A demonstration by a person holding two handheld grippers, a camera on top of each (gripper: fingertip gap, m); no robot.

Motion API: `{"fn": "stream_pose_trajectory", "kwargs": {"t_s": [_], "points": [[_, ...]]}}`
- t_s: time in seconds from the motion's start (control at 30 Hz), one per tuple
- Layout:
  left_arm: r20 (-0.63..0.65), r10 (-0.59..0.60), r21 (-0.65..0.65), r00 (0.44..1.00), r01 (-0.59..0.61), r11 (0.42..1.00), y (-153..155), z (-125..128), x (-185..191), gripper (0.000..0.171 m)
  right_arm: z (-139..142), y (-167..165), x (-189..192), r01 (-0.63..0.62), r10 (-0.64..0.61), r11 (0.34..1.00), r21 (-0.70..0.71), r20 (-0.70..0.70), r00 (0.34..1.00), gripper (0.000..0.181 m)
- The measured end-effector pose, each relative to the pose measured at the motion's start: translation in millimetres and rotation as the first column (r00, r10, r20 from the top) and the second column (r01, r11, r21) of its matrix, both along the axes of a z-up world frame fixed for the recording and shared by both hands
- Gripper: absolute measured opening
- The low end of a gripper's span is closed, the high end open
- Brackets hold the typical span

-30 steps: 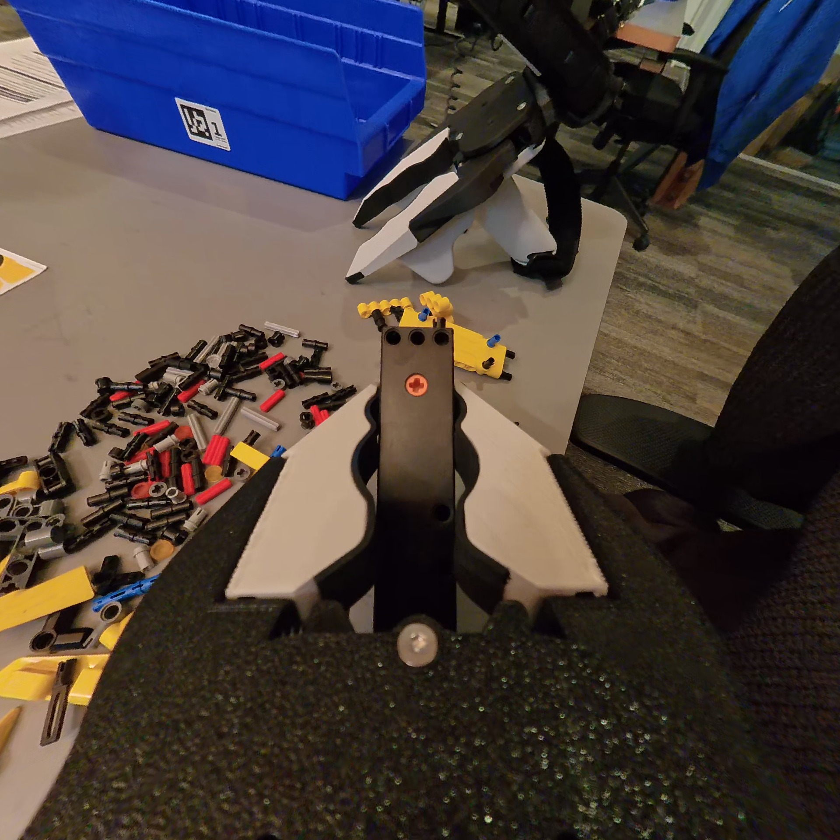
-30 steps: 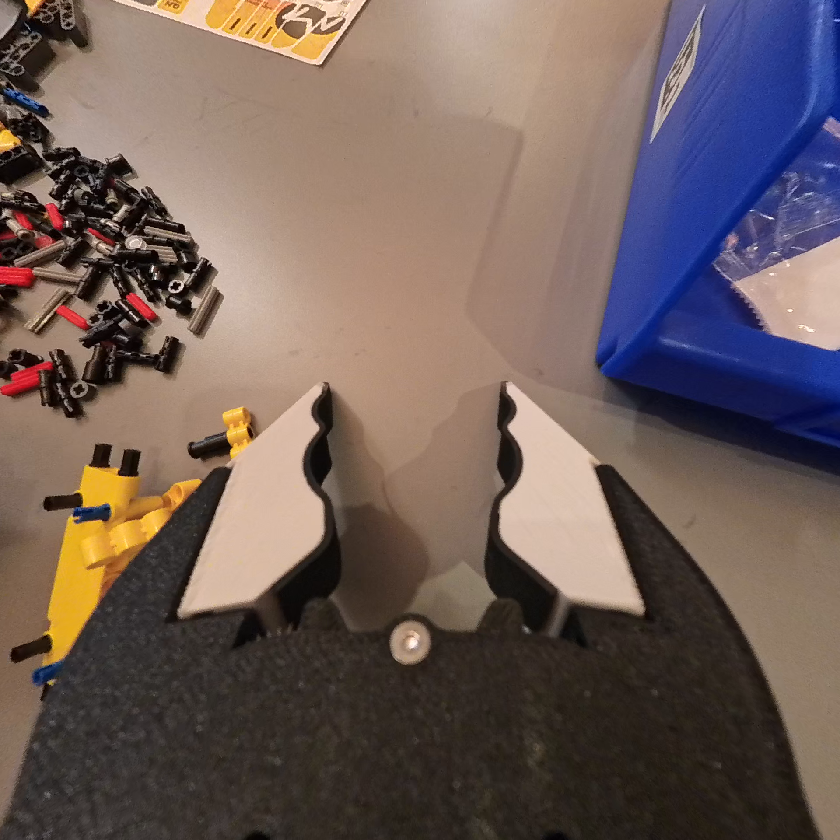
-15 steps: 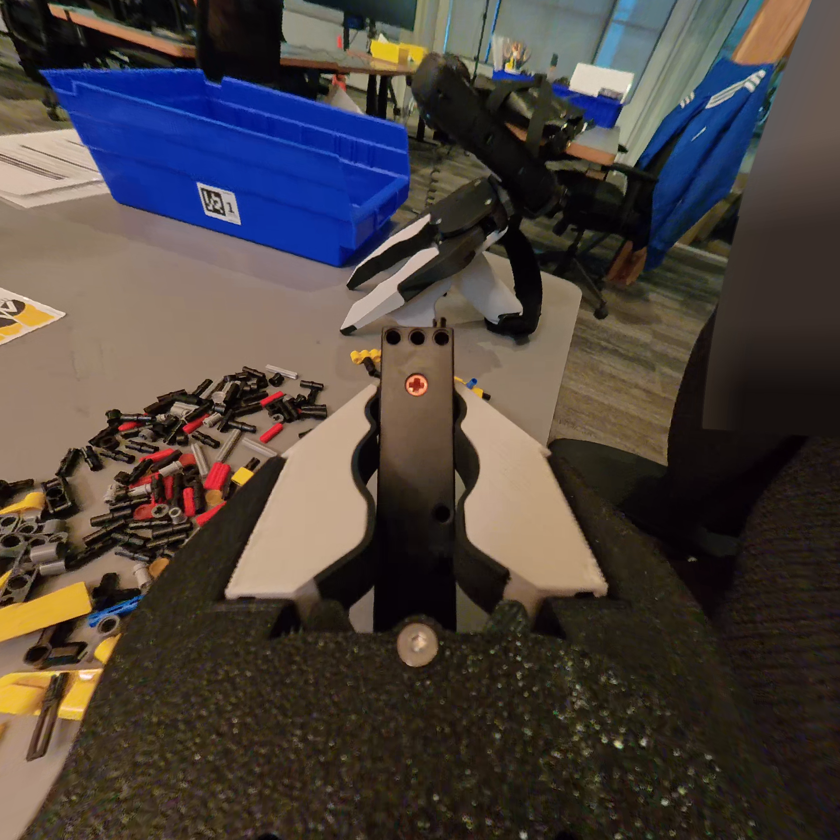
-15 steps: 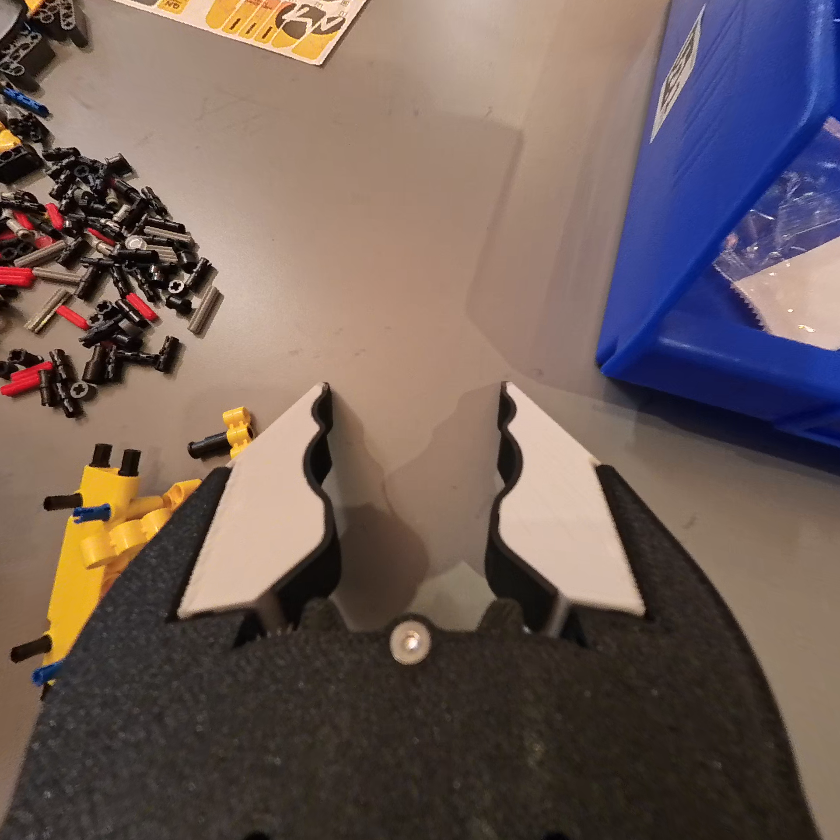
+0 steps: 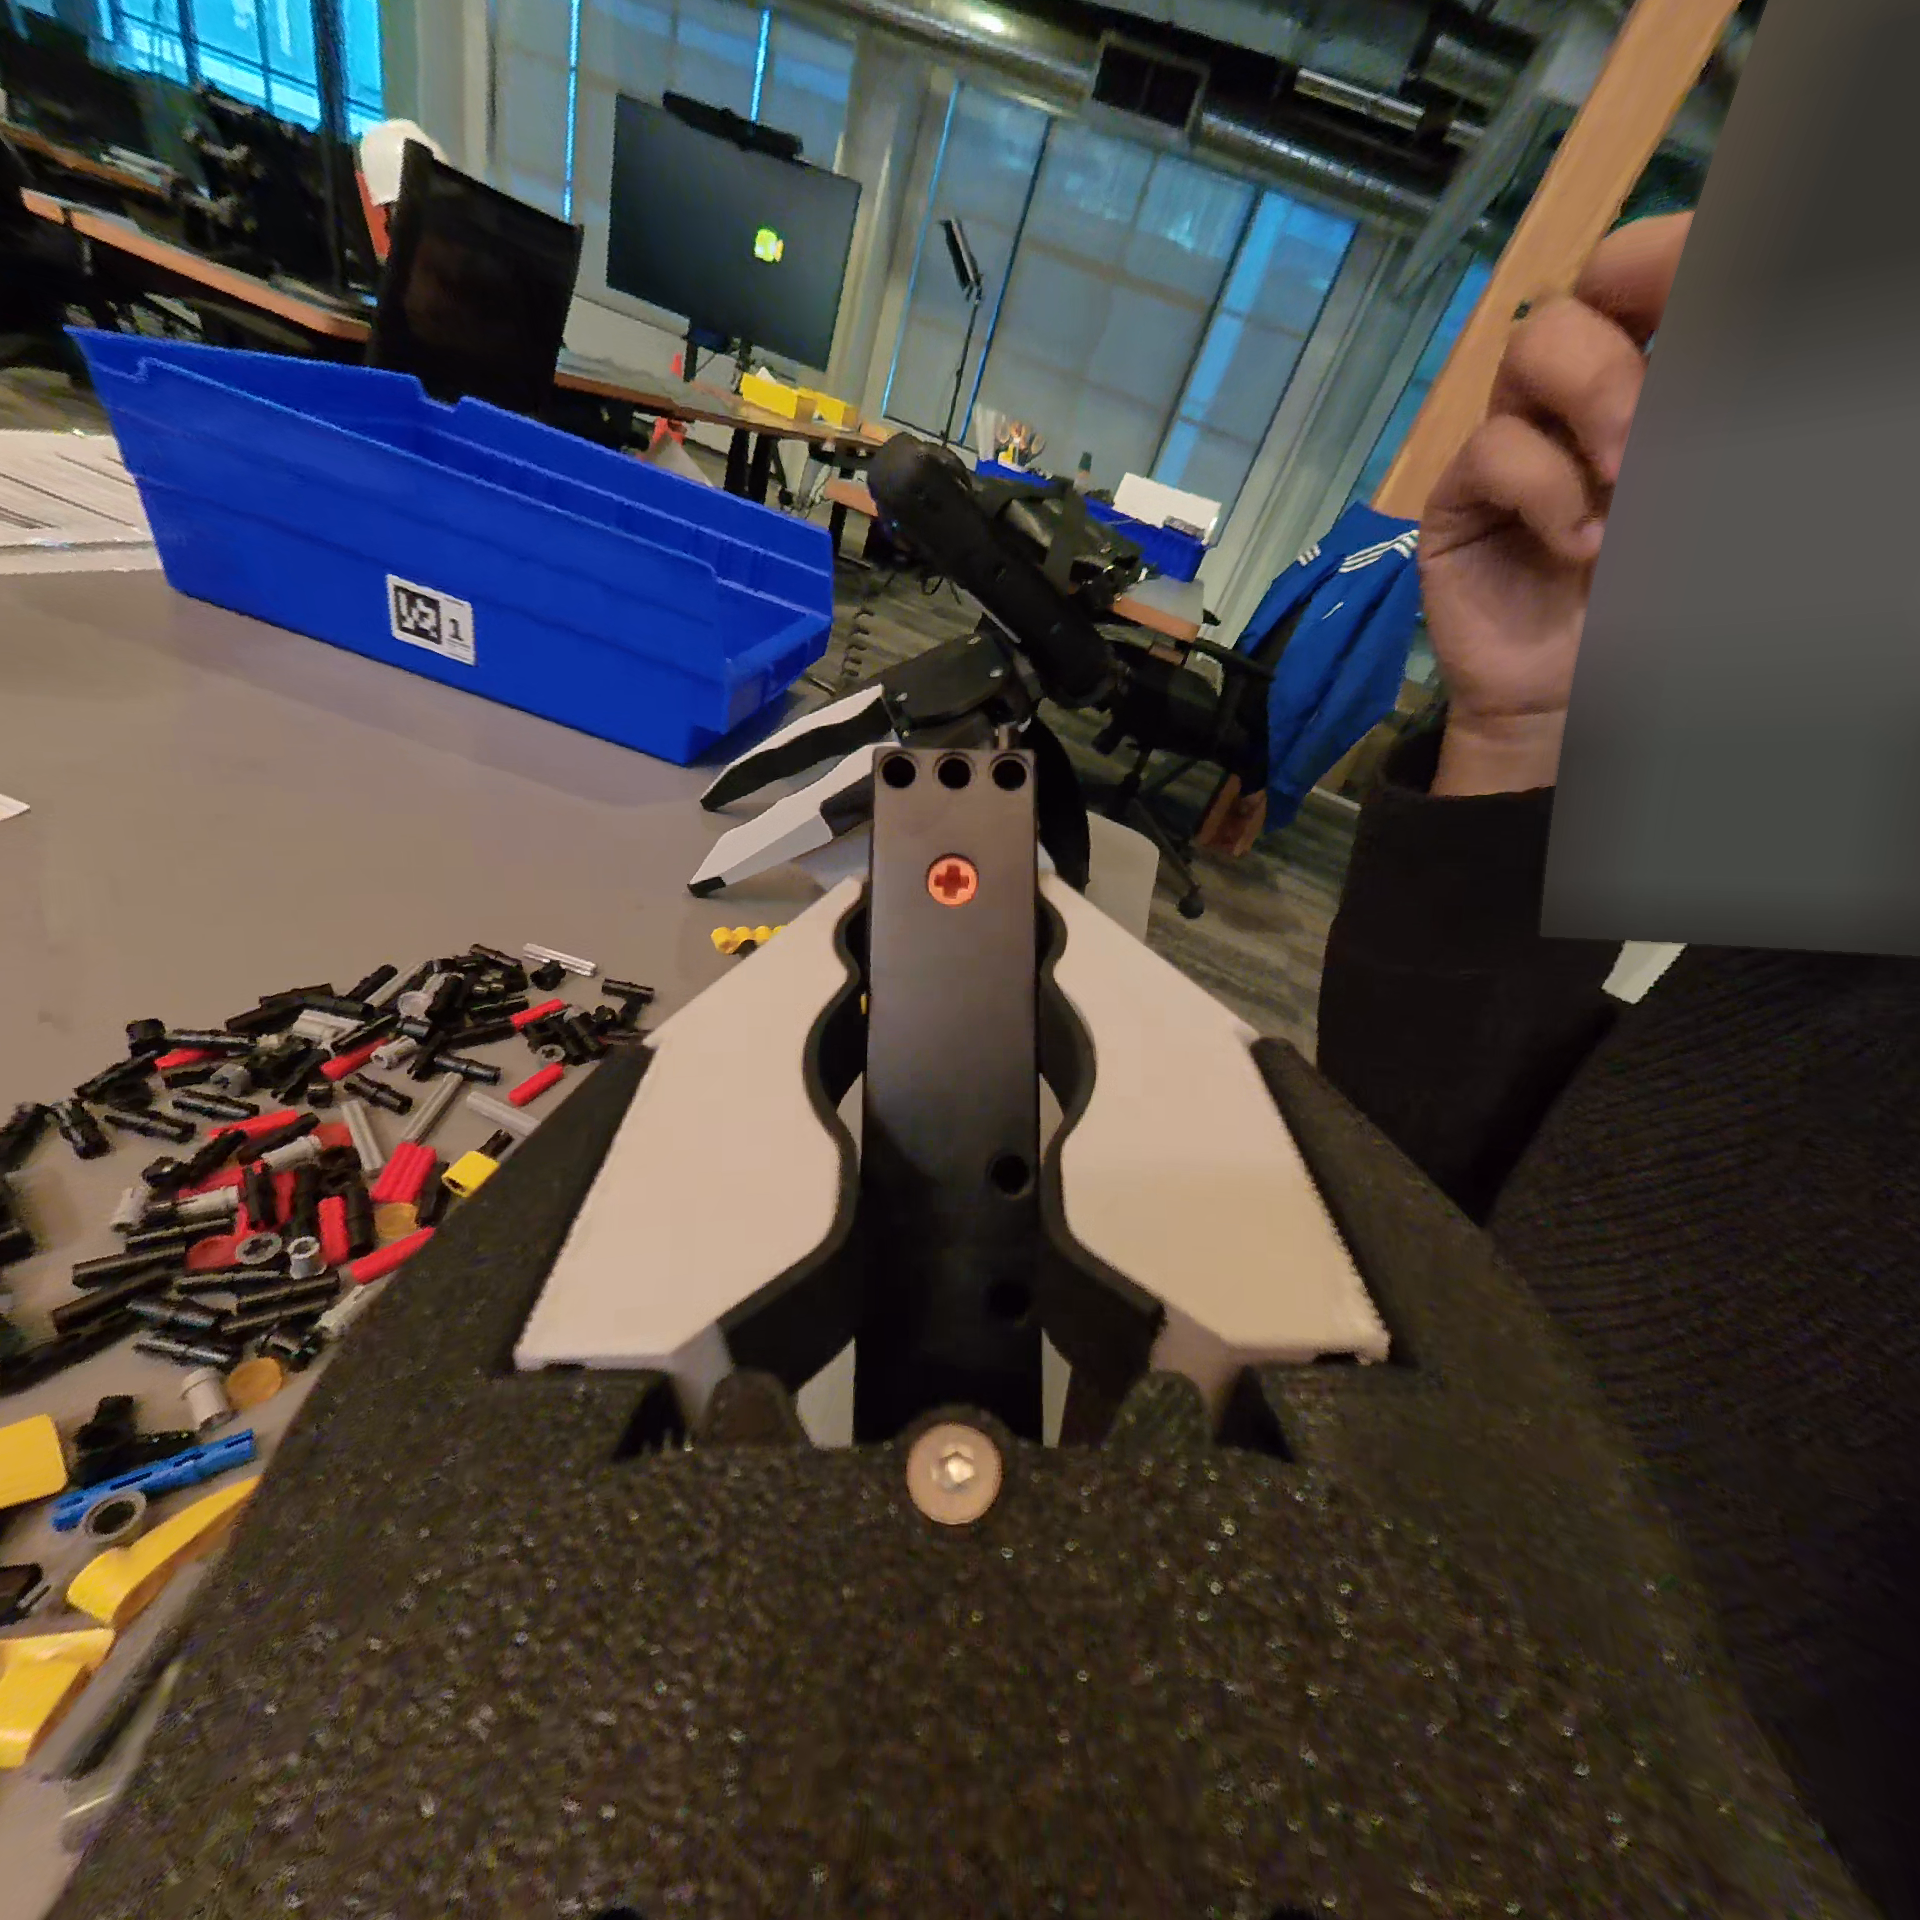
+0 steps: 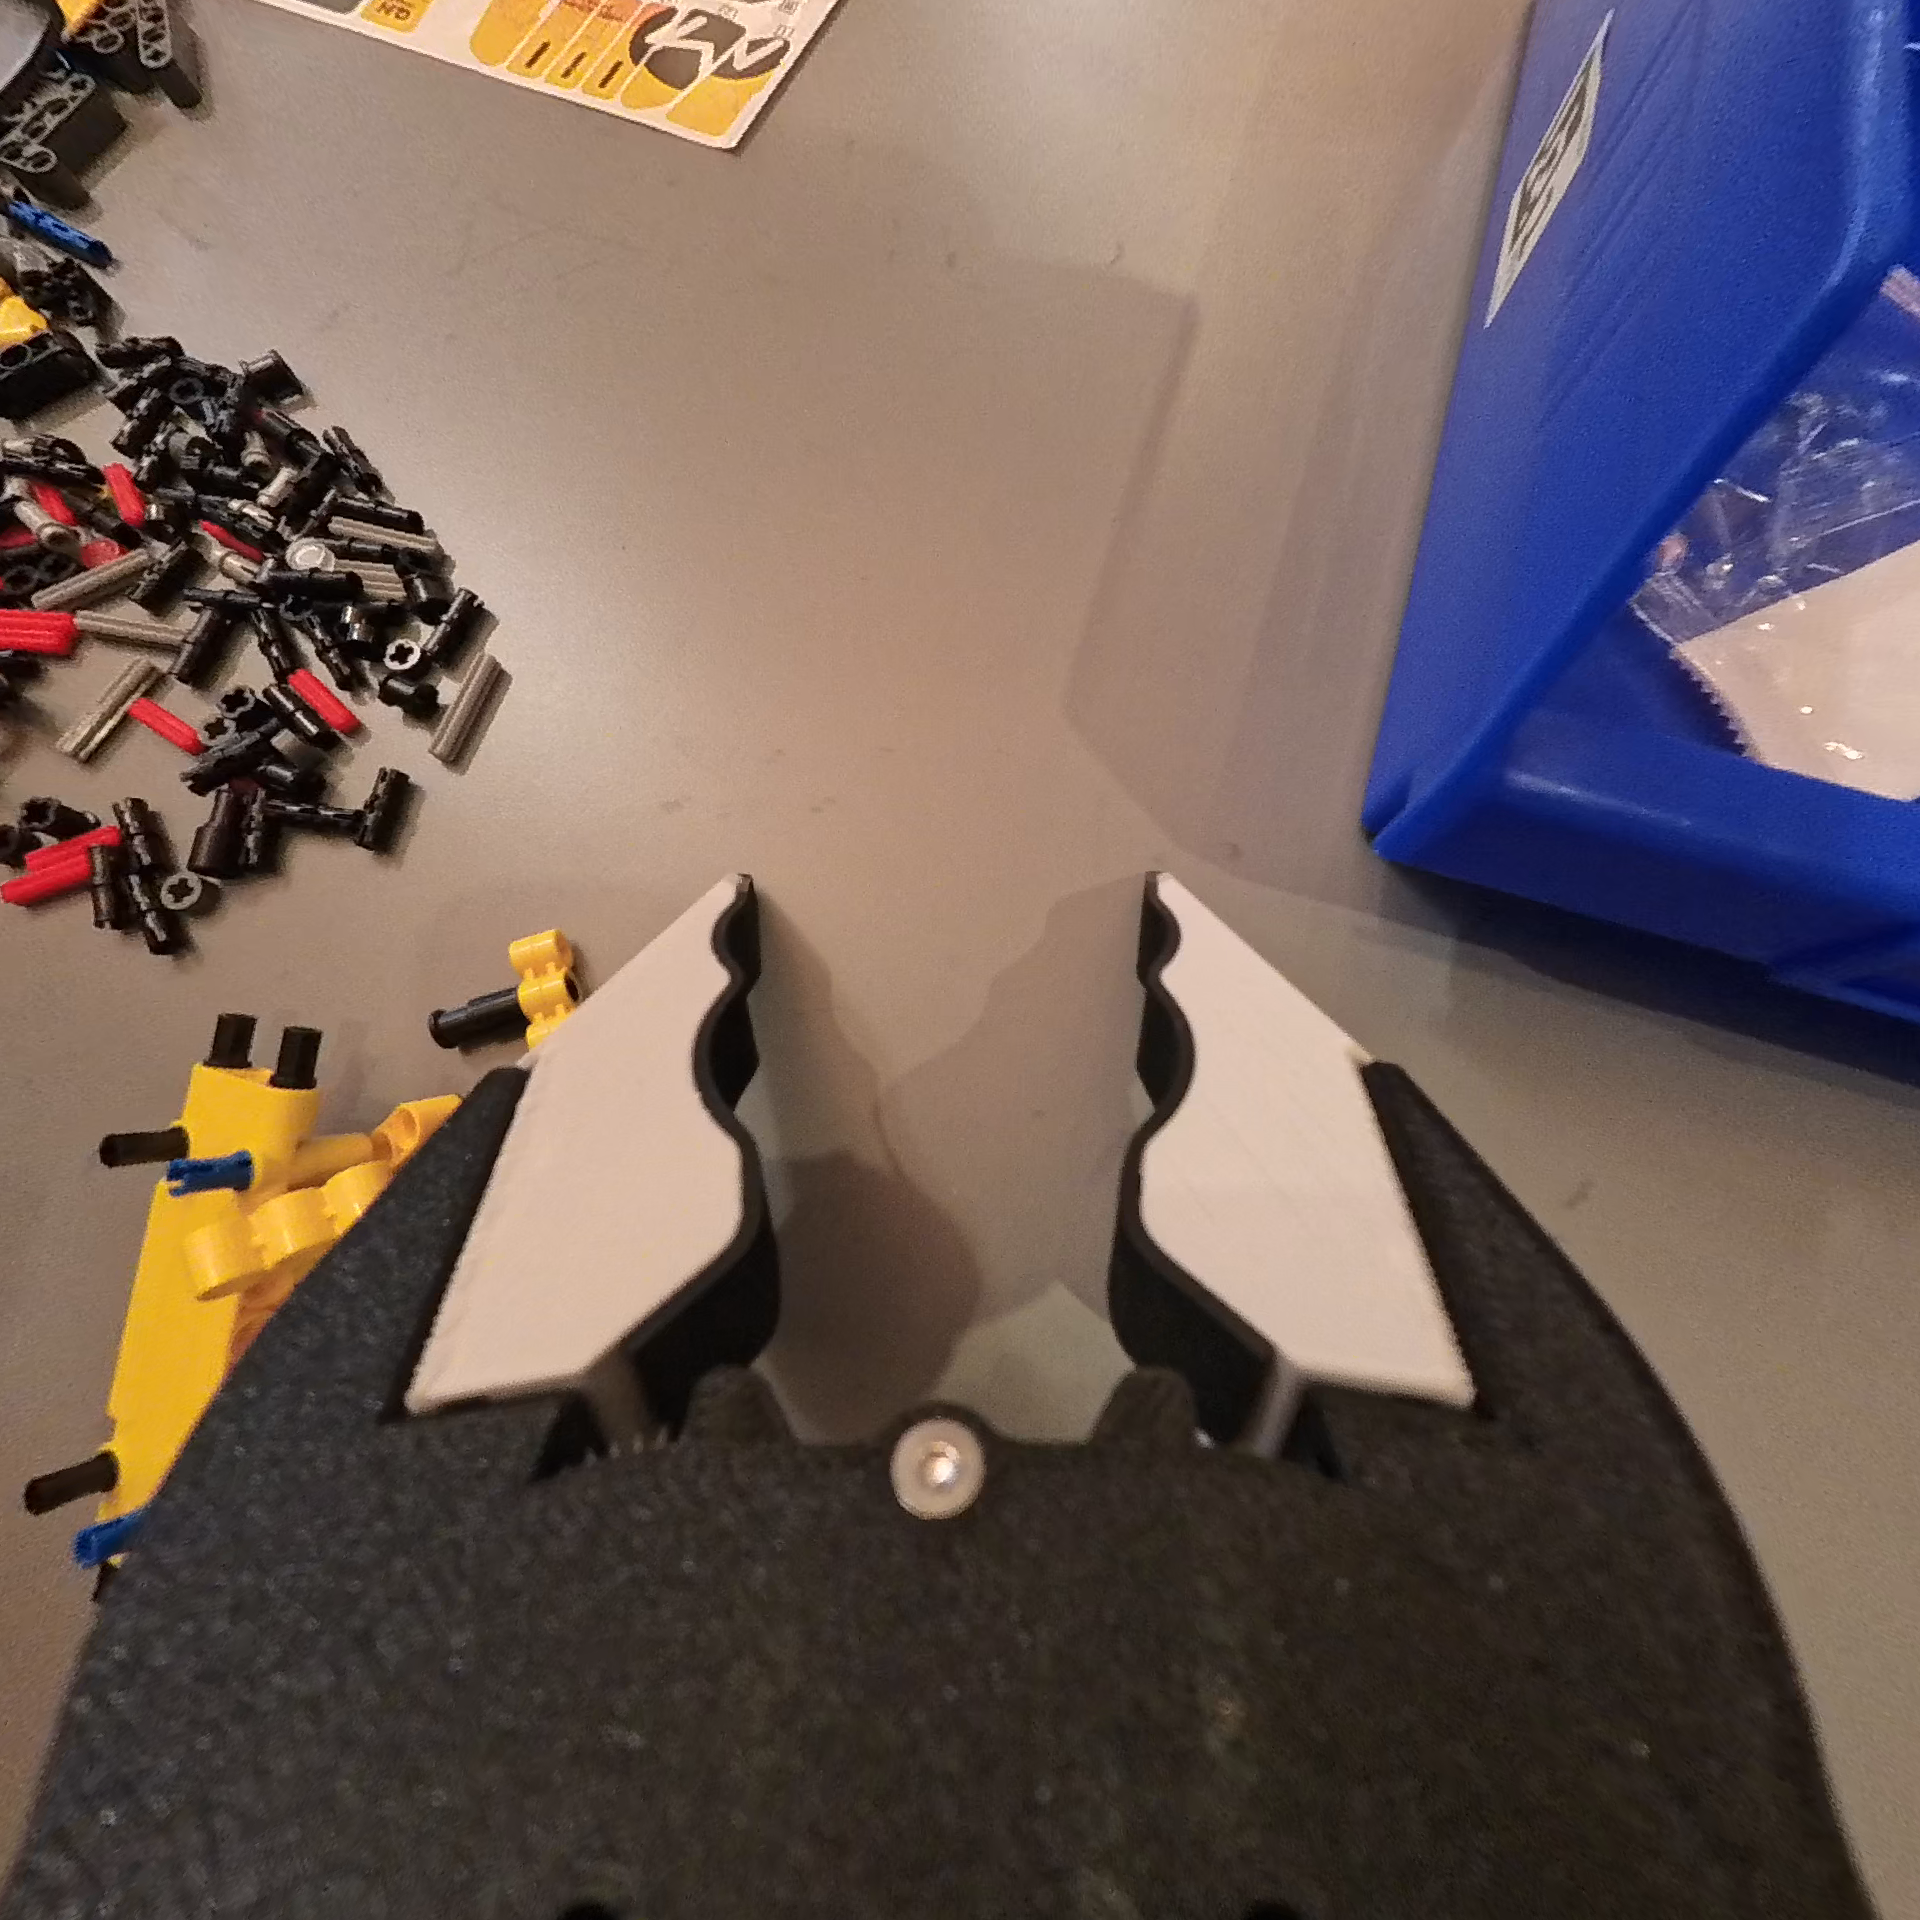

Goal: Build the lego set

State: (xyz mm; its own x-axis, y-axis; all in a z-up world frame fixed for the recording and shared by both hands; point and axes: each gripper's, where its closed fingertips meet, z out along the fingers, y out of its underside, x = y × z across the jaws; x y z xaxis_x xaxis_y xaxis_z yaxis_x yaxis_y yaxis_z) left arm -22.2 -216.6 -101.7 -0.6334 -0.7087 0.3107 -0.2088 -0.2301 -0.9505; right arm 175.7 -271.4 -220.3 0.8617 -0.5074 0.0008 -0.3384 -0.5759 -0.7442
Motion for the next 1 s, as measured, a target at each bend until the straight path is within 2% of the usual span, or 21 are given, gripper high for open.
{"fn": "stream_pose_trajectory", "kwargs": {"t_s": [0.13,0.3,0.5,0.77,1.0], "points": [[-0.044,-0.029,-0.033,0.999,0.028,0.999,-0.9,-2.4,-1.0,0.027,-0.1,0.1,0.0,0.0,0.0,1.0,0.0,0.0,1.0,0.074],[-0.061,-0.016,-0.001,0.998,0.016,1.0,-2.1,-7.6,2.2,0.027,-0.1,0.2,0.0,0.0,0.0,1.0,0.0,0.0,1.0,0.074],[-0.047,-0.033,-0.016,0.998,0.032,0.999,-5.8,-2.4,2.1,0.027,-0.2,0.2,0.1,0.0,0.0,1.0,0.0,0.0,1.0,0.074],[-0.045,0.006,0.003,0.999,-0.006,1.0,1.3,-0.2,5.8,0.027,-0.4,0.4,0.1,0.0,0.0,1.0,0.0,0.0,1.0,0.074],[0.03,0.057,0.008,0.998,-0.057,0.998,4.3,6.8,15.2,0.027,-0.6,1.2,0.6,-0.004,0.004,1.0,0.0,0.0,1.0,0.074]]}}
